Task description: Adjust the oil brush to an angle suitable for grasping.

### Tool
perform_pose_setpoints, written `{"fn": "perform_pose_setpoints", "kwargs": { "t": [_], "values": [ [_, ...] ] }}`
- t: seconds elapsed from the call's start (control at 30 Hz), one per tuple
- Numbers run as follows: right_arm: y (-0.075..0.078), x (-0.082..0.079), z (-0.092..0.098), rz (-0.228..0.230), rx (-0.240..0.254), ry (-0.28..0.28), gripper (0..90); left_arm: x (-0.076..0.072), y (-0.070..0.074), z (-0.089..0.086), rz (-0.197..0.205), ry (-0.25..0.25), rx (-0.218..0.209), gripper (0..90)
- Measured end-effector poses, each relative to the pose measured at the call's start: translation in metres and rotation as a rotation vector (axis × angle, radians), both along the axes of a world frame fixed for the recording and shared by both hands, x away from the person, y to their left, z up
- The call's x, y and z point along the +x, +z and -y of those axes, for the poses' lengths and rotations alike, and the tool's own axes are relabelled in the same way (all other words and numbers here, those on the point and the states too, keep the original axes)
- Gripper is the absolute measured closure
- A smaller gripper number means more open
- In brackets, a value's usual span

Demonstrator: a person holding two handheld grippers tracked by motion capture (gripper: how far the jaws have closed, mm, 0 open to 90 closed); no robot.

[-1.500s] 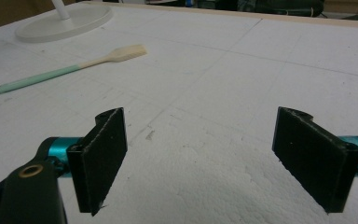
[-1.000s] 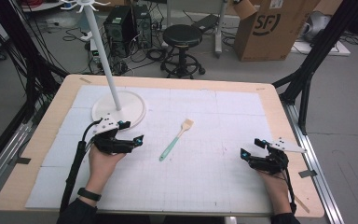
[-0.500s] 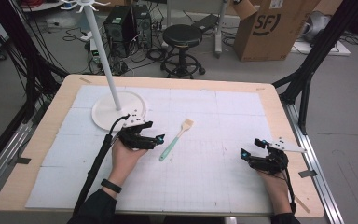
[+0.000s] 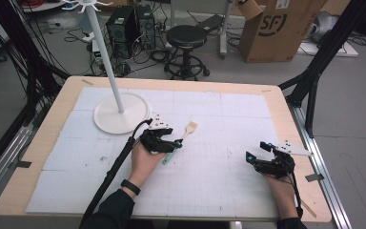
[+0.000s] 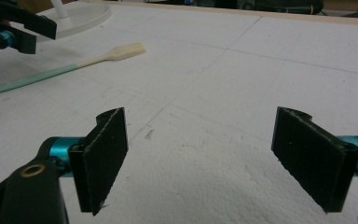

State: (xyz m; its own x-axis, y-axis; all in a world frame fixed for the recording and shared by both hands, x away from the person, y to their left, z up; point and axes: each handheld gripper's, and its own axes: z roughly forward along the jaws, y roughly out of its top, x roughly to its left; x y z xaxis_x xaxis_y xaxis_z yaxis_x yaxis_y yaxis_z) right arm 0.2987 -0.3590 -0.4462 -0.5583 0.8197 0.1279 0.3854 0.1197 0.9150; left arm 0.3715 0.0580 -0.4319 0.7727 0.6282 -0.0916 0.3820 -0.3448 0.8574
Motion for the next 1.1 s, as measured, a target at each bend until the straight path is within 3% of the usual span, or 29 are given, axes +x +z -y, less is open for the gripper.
{"fn": "perform_pose_setpoints", "kwargs": {
  "t": [0.3, 0.83, 1.1],
  "values": [
    [0.0, 0.0, 0.0, -0.002, 0.001, 0.001, 18.0, 0.001, -0.007, 0.015, 0.006, 0.019, 0.052, 51.1],
    [0.0, 0.0, 0.0, 0.002, -0.004, 0.002, 18.1, 0.005, -0.017, 0.027, -0.021, 0.055, 0.139, 66.2],
    [0.0, 0.0, 0.0, 0.003, -0.005, 0.002, 18.1, 0.003, -0.017, 0.031, 0.002, 0.046, 0.162, 72.5]
  ]
}}
